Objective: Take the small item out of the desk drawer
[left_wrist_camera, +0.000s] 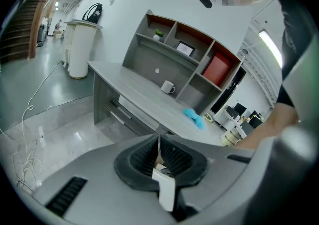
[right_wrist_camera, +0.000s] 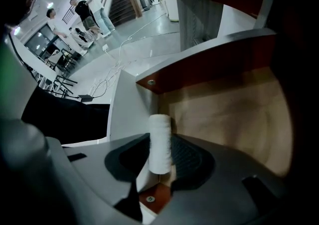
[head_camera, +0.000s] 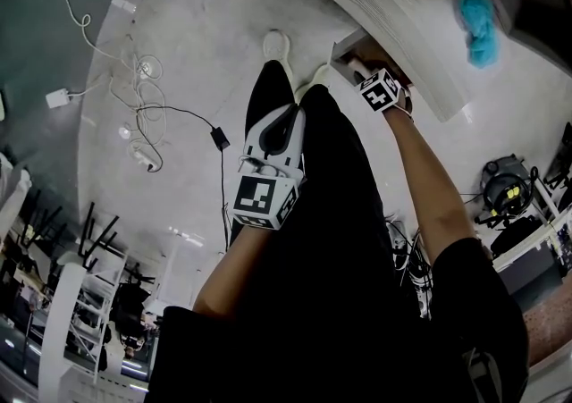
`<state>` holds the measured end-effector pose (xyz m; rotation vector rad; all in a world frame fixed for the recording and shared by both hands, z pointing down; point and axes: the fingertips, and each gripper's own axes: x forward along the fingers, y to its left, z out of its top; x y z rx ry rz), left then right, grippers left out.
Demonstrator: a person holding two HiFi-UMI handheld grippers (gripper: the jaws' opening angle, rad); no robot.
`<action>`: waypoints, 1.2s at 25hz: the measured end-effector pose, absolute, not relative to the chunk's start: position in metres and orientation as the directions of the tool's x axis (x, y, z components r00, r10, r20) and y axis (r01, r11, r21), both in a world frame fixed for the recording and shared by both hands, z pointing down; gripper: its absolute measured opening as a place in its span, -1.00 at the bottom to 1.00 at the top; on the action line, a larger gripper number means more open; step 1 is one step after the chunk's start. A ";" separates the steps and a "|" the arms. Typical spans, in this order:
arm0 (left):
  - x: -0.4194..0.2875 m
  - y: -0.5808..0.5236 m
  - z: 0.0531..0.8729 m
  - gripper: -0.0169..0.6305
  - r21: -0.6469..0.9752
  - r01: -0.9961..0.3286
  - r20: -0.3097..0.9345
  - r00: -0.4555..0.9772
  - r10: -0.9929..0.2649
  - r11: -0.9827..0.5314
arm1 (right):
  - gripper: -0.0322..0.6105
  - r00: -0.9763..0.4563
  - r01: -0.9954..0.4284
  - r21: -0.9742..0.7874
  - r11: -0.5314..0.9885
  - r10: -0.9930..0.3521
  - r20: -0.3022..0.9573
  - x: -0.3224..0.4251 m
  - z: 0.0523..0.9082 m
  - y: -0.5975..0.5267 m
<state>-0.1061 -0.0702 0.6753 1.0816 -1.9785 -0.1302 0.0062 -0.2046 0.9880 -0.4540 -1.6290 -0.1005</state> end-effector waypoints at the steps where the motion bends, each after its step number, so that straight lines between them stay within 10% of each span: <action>1: -0.106 -0.070 0.675 -0.90 0.451 -0.642 0.632 -0.262 -0.729 0.621 | -0.50 -0.046 0.350 -0.201 0.915 0.231 0.972 0.006 0.988 -0.205; 30: -0.088 -0.071 0.623 -0.90 0.392 -0.707 0.569 -0.316 -0.759 0.588 | -0.55 -0.298 0.302 -0.068 0.951 0.162 0.941 -0.007 0.898 -0.208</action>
